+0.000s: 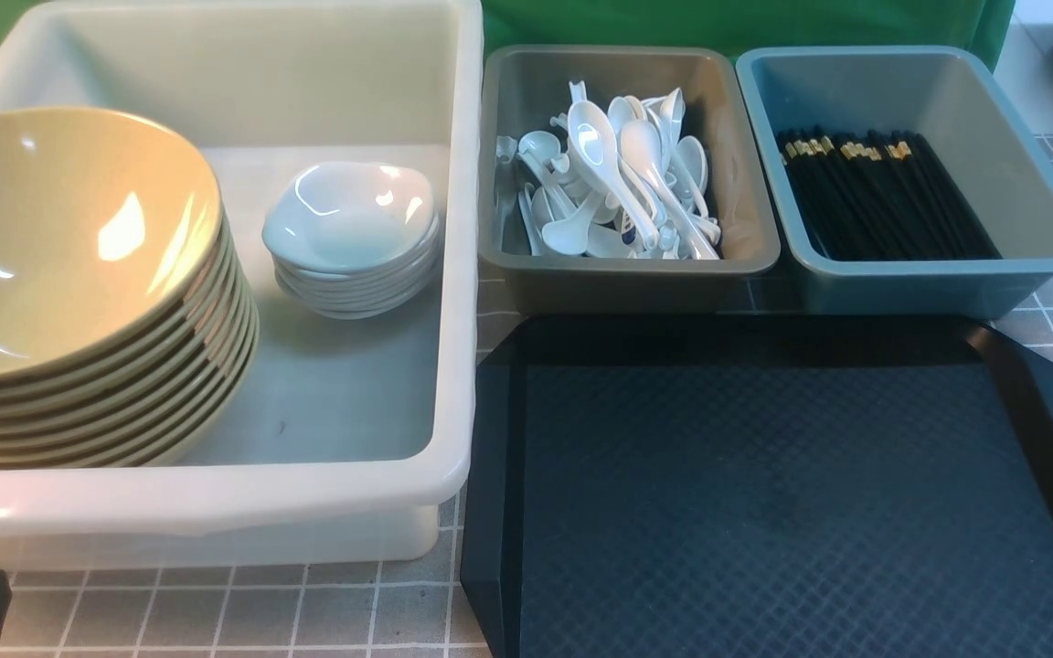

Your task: On grey table put chopsticks spoon bowls plates into blue grey white boxes.

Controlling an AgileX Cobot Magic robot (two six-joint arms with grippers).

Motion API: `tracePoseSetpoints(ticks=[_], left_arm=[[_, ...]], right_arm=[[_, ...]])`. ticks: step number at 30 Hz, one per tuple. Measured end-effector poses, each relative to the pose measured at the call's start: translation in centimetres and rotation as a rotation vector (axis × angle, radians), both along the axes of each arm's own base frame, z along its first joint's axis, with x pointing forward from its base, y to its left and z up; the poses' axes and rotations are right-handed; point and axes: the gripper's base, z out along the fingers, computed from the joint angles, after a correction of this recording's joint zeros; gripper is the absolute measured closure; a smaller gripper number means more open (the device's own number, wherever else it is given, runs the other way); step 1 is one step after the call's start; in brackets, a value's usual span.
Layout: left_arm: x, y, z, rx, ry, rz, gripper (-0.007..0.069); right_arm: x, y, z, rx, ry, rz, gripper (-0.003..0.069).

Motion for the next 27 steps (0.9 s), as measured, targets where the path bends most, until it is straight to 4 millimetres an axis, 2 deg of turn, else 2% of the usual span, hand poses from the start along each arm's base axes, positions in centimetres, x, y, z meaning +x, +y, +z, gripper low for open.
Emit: tracePoseSetpoints(ticks=[27], left_arm=[[0.0,0.0,0.0,0.0,0.0,0.0,0.0635]], right_arm=[[0.0,0.0,0.0,0.0,0.0,0.0,0.057]])
